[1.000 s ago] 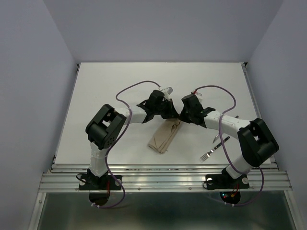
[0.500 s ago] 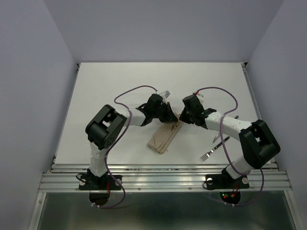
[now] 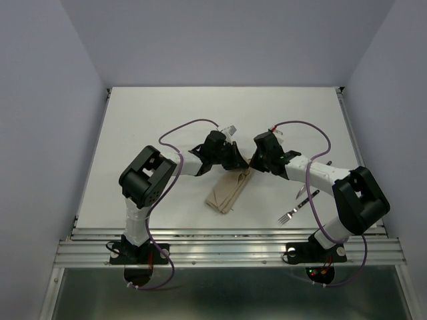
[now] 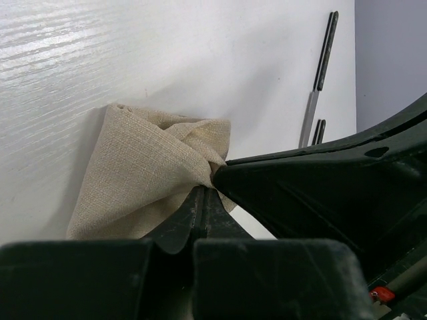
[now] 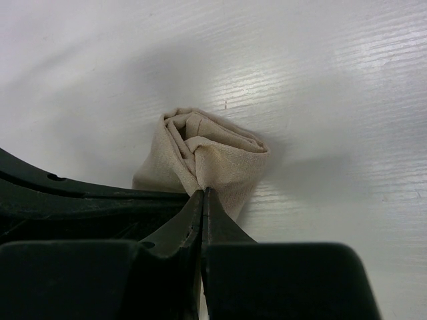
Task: Fold the napkin into a case and place the utensils inside
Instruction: Stuff the top corner of the smaller-rectangle-folded napkin into the folded napkin.
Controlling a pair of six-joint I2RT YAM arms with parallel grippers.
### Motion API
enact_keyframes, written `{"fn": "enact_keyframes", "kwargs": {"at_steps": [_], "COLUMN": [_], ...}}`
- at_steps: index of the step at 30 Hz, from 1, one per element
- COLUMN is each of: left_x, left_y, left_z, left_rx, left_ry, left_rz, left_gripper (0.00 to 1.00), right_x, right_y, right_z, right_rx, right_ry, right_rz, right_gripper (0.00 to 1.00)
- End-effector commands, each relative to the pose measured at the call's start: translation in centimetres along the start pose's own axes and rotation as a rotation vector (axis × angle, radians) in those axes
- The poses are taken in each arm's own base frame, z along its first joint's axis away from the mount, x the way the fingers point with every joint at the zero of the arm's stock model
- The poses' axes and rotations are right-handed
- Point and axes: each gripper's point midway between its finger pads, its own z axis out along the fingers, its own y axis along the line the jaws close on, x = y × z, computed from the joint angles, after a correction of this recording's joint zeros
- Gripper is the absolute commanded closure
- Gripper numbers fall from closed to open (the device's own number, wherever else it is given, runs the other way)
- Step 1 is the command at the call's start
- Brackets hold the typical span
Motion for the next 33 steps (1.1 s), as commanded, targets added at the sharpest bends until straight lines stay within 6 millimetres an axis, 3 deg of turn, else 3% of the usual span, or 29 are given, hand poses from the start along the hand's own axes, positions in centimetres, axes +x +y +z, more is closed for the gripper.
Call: {"fn": "enact_keyframes", "kwargs": {"at_steps": [1,9,22,27,33], "left_x": [-1.2,-2.0,-0.6,-0.2,-0.1], "left_y": [-2.5,-2.2,-0.7,-0.3,-0.8], "left_z": [-0.2,1.5,3.7,3.9,2.2], "left_rx": [0.085,0.082,0.035,-0.009,-0.046], "left_ry": [-0.037,-0.049,-0.033,-0.038,-0.047], "left_rz": [0.019,-0.021,-0.083,-0.07,-0.018], "left_gripper": [1.0,1.0,1.0,1.0,1.0], "right_x": [-1.0,-0.4,0.4,0.5,-1.0], "right_y": [1.4,1.3,1.2,1.1,-0.6], "right_z": [-0.4,-0.1,-0.3,-0.3,-1.3], "right_rx": [-0.052,-0.054,-0.074,-0.071,-0.012], "right_ry": [-0.032,-0.011,0.013,0.022,-0.045], "right_rz": [0.021,0.022,0.018,0.006,-0.021], "right_gripper": [0.99,0.99,0.99,0.99,0.99]}}
